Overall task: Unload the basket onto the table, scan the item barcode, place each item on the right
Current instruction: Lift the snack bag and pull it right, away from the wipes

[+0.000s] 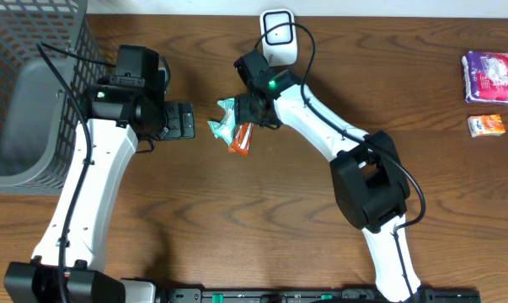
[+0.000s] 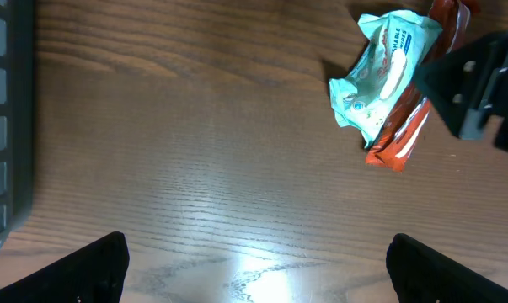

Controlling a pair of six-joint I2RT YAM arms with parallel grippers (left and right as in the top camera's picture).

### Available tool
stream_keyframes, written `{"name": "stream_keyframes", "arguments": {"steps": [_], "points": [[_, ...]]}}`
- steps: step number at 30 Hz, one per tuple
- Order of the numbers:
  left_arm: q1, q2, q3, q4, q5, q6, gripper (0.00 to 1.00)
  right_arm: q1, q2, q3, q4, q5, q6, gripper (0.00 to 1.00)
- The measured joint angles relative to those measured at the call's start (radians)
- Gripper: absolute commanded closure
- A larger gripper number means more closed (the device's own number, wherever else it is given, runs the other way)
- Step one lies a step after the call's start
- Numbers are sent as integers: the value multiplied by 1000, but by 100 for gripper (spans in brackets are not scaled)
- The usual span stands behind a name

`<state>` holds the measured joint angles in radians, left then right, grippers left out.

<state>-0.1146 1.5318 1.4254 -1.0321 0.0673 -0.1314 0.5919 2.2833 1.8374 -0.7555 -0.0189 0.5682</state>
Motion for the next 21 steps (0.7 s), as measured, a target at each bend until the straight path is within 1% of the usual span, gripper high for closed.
{"name": "stream_keyframes", "arguments": {"steps": [2, 6, 15, 18, 21], "points": [[0, 0, 0, 0, 0, 0, 2, 3, 0, -24, 26, 2, 0, 32], [0, 0, 0, 0, 0, 0, 2, 3, 0, -53, 39, 10, 3, 49], [0, 0, 0, 0, 0, 0, 2, 3, 0, -54, -13, 85, 5, 50], [0, 0, 0, 0, 0, 0, 2, 2, 0, -54, -30, 98, 0, 55], [0, 0, 0, 0, 0, 0, 2, 2, 0, -54, -51, 111, -2, 55]]}}
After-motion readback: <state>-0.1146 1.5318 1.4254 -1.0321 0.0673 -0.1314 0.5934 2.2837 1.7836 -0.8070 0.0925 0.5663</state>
